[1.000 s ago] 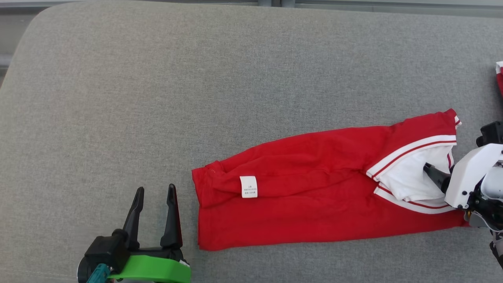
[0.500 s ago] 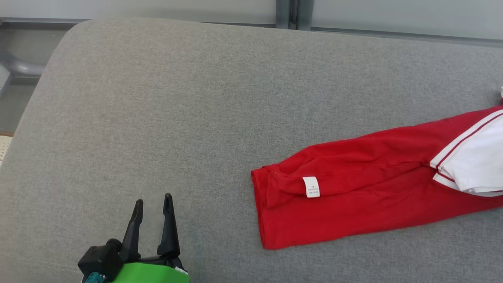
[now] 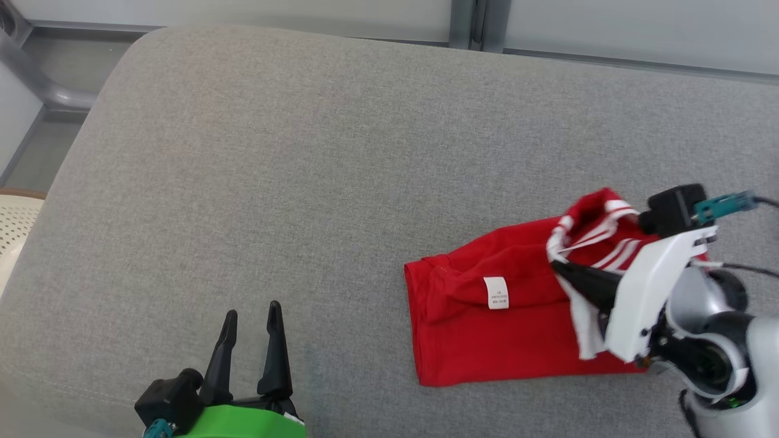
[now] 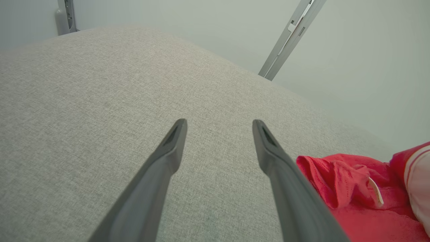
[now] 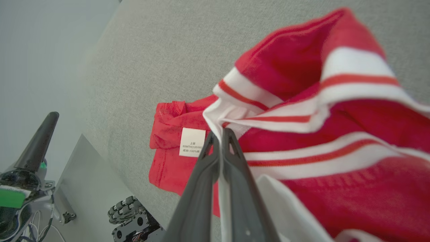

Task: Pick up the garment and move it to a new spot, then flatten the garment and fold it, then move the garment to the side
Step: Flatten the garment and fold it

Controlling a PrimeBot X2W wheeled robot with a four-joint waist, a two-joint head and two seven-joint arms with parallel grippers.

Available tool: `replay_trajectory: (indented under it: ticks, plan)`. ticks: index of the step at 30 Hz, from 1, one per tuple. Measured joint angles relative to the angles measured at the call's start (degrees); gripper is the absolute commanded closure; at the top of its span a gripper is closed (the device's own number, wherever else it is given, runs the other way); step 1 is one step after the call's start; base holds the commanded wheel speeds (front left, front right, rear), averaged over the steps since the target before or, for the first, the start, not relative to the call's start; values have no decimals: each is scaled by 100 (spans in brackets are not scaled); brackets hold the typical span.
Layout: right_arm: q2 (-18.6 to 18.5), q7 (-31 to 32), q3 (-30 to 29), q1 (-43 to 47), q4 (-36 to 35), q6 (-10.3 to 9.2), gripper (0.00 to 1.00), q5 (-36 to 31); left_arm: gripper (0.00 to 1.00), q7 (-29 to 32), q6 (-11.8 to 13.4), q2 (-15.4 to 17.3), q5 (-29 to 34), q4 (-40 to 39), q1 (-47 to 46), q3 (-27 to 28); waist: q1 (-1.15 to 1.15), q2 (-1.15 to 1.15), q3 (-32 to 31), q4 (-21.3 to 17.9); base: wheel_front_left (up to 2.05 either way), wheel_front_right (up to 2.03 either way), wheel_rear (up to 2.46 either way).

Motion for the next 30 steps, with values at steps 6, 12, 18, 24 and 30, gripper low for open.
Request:
replay_trajectory:
  ticks: [6,12,18,24,30]
  plan:
    - [704,-627,831,176,335,0,100,-388,0,0,7,0,87,187,-13,45,0,0,23,57,0,0,0]
    - [898,-1173,1343,343,788,0,100,-548,0,0,-16,0,169,330,5,55,0,0,-97,70,0,0,0]
    - [973,-1700,1662,283,1132,0,100,-599,0,0,-45,0,224,438,69,1,0,0,-188,-15,0,0,0]
    - [985,-2284,1831,-103,1591,0,100,-723,0,0,-69,0,260,512,71,-122,0,0,-192,-75,0,0,0]
    - [988,-2752,2115,-411,2005,0,100,-632,0,0,-75,0,277,563,70,-185,0,0,-231,-67,0,0,0]
